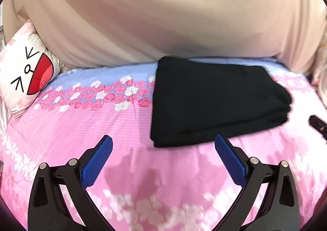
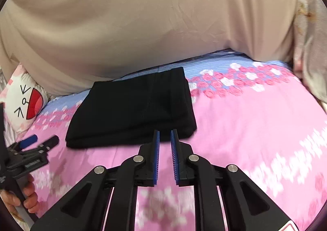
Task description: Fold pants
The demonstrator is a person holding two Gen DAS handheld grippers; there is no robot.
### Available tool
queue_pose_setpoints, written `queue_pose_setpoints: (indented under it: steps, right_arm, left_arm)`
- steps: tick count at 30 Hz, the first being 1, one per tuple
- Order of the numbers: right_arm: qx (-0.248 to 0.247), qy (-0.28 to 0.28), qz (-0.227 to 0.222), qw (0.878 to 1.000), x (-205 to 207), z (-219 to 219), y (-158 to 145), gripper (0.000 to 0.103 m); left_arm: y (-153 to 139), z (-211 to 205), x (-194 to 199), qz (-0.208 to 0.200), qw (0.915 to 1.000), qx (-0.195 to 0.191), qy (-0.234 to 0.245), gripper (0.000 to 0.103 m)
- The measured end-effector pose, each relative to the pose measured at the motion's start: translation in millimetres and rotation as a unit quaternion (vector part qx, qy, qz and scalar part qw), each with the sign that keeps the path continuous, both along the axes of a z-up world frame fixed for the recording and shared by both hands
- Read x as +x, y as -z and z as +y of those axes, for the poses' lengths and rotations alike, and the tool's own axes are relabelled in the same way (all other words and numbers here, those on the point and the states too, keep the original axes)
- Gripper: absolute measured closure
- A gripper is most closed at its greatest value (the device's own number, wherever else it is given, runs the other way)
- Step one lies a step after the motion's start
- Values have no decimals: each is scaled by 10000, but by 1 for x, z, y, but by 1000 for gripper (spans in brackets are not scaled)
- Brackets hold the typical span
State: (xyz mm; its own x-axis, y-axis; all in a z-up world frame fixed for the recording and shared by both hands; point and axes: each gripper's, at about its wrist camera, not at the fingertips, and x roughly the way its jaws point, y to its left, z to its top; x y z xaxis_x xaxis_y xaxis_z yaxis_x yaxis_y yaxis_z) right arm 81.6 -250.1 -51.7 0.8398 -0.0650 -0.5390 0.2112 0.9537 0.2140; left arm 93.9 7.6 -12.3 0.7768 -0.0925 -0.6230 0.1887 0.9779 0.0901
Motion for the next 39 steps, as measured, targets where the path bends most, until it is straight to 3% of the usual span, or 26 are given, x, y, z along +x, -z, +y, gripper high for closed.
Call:
queue_pose_setpoints:
  steps: [4,9,14,20,30,39]
  right_arm:
    - [-219,178,-131,9995,-34,12,7,90]
    - [-213,218,-235,9993,-57,21,11,90]
    - [-318,76,-184,9993,-45,32,19,90]
    - [-536,111,-313,9980,-24,37,23,90]
    - [-191,261,-177,9993,-20,23,29,90]
    - [-671,190,-91,9975,-16,38,28,90]
  left_arm:
    - [2,11,-36,-310,9991,-277,79,5]
    - [10,24,-63,-236,9983,-526,123,5]
    - [15,17,-44,-236,9991,-338,-49,5]
    - [20,10,-20,-530,9982,-216,-154,5]
    - [29,15,-19,-409,9986,-218,-238,5]
    - [29,5,-26,-508,9986,-34,-147,5]
